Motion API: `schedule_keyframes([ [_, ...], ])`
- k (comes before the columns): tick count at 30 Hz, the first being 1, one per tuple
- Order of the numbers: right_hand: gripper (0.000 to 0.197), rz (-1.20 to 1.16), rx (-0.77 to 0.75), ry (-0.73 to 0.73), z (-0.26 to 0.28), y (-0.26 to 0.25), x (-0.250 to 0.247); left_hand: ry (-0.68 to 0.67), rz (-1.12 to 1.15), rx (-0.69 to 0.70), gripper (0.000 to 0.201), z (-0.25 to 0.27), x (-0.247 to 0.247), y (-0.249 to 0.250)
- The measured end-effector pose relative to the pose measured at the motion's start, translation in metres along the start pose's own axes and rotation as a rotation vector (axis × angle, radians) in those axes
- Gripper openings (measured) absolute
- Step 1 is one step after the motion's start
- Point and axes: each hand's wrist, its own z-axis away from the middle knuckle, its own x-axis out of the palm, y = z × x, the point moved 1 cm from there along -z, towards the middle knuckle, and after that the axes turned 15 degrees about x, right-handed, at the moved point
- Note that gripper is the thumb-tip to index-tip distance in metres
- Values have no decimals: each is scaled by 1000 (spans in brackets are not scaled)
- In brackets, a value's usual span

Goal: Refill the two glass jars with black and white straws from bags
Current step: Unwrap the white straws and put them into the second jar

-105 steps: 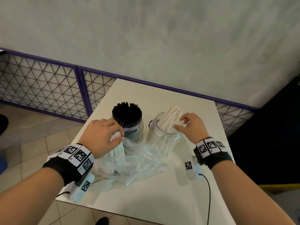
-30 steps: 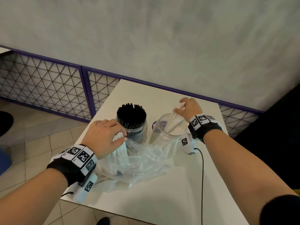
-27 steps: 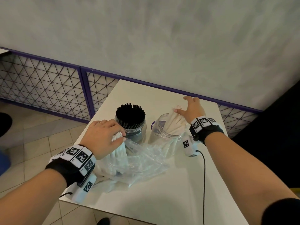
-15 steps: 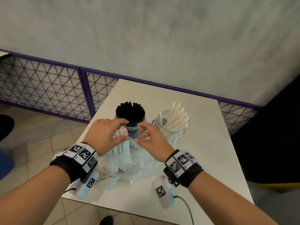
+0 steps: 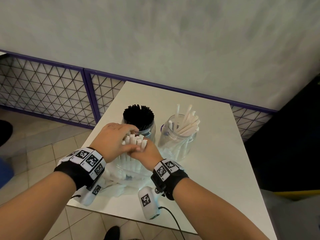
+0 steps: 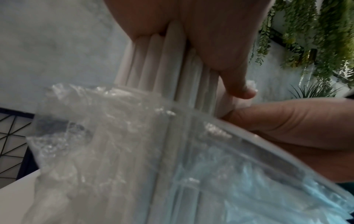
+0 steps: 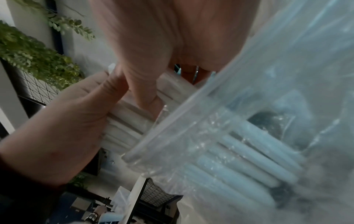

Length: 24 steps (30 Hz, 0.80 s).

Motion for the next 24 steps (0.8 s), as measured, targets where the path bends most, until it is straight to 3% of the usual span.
schedule_keyframes([
  [3,23,-10,4,-13,1,2,-3,25,-18,48,55,2,1,-1],
  [11,24,-113,11,24,-1,9,-12,15,-79,43,49,3,2,1],
  [19,18,-24,39,-65,2,6,-8,42,-27,-10,70,1,-1,9],
  [24,27,-110,52,-2,2,4,-10,22,-46,-26,73,2,1,3],
])
